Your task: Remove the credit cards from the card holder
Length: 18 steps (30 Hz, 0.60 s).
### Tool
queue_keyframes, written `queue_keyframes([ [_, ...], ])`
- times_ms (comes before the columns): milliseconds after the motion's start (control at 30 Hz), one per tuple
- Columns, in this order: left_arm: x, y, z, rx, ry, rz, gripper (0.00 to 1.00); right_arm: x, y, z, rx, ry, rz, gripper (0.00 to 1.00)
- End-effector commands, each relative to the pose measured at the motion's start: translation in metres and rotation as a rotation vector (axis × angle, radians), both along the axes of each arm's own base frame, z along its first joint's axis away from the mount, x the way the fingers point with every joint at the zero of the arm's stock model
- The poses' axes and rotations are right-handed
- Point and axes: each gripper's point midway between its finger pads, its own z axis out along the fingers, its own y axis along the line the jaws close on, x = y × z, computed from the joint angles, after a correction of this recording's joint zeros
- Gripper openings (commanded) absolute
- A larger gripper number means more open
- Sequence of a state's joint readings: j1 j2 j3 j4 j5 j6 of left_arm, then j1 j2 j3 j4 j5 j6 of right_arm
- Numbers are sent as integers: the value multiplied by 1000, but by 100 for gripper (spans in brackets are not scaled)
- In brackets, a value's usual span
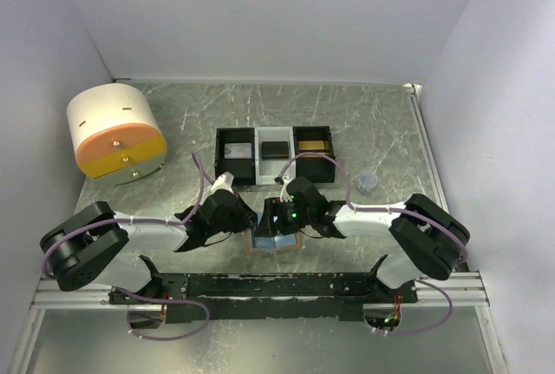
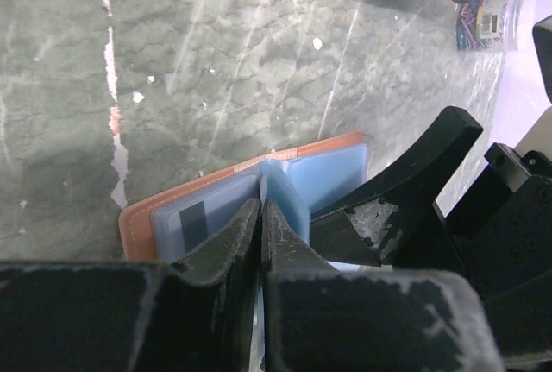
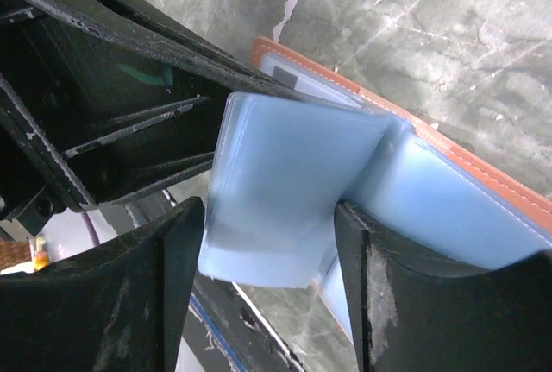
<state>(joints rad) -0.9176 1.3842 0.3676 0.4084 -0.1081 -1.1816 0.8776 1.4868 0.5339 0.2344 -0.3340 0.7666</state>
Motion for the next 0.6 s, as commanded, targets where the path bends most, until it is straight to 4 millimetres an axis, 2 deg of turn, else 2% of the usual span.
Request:
queue_keyframes([
  [0,3,-15,19,-52,-49,-54,13,-5,-10,4,3,24,10,65],
  [133,4,-18,19,-9,-41,-81,9,10,-29,-3,-123,10,-94,66],
  [267,3,-22,23,-31,-46,-91,9,22,-50,-11,-271,-25,-153,64],
  [333,3,-25,28,-58,-57,-101,9,22,-51,-8,-274,-46,-138,64],
  [433,3,-31,37,-73,-69,-125,8,27,-63,-5,-325,-73,-172,62],
  [567,5,-31,36,-20,-53,-122,7,29,-72,1,-337,-100,-199,58],
])
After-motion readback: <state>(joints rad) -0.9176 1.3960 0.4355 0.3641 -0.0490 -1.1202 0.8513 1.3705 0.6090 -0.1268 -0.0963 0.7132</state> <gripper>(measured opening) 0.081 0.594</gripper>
